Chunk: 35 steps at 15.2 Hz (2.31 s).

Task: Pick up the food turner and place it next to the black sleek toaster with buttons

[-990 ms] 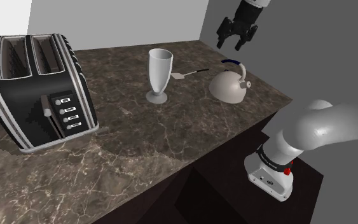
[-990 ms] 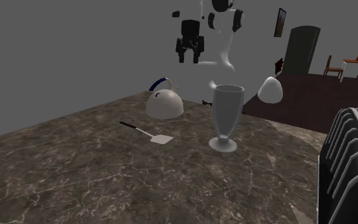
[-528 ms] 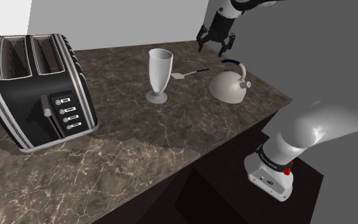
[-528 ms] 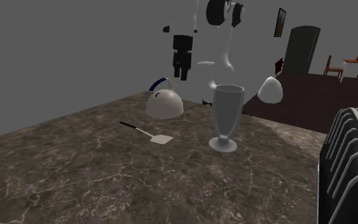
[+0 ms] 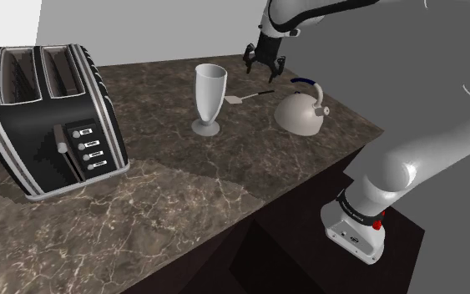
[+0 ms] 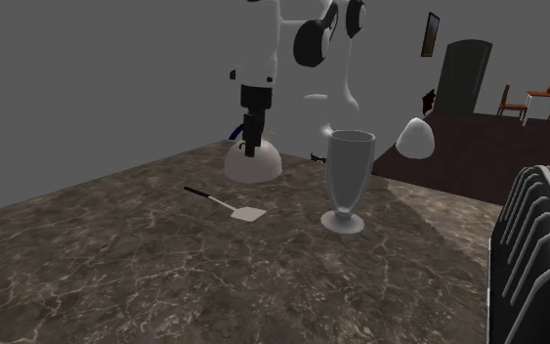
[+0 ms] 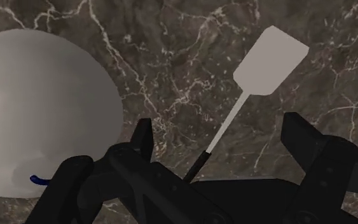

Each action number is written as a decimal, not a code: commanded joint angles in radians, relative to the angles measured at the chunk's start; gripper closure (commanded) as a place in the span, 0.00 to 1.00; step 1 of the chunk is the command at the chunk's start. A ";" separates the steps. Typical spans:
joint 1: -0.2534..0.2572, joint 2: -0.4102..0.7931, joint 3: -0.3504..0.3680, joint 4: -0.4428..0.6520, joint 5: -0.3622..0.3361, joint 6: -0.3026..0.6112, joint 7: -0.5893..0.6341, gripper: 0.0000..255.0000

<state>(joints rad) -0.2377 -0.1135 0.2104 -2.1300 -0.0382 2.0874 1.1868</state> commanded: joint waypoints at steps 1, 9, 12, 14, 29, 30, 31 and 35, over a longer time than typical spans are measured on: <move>-0.016 0.075 0.000 0.042 -0.024 0.017 0.109 0.00; -0.043 0.343 -0.060 0.219 -0.081 0.046 0.470 0.00; -0.042 0.361 -0.064 0.202 -0.086 0.082 0.473 0.00; -0.043 0.374 -0.065 0.191 -0.089 0.105 0.476 0.00; -0.043 0.391 -0.068 0.178 -0.095 0.135 0.479 1.00; -0.043 0.391 -0.068 0.178 -0.095 0.135 0.479 1.00; -0.043 0.391 -0.068 0.178 -0.095 0.135 0.479 1.00; -0.043 0.391 -0.068 0.178 -0.095 0.135 0.479 1.00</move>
<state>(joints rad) -0.2803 0.2776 0.1428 -1.9517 -0.1327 2.2220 1.6656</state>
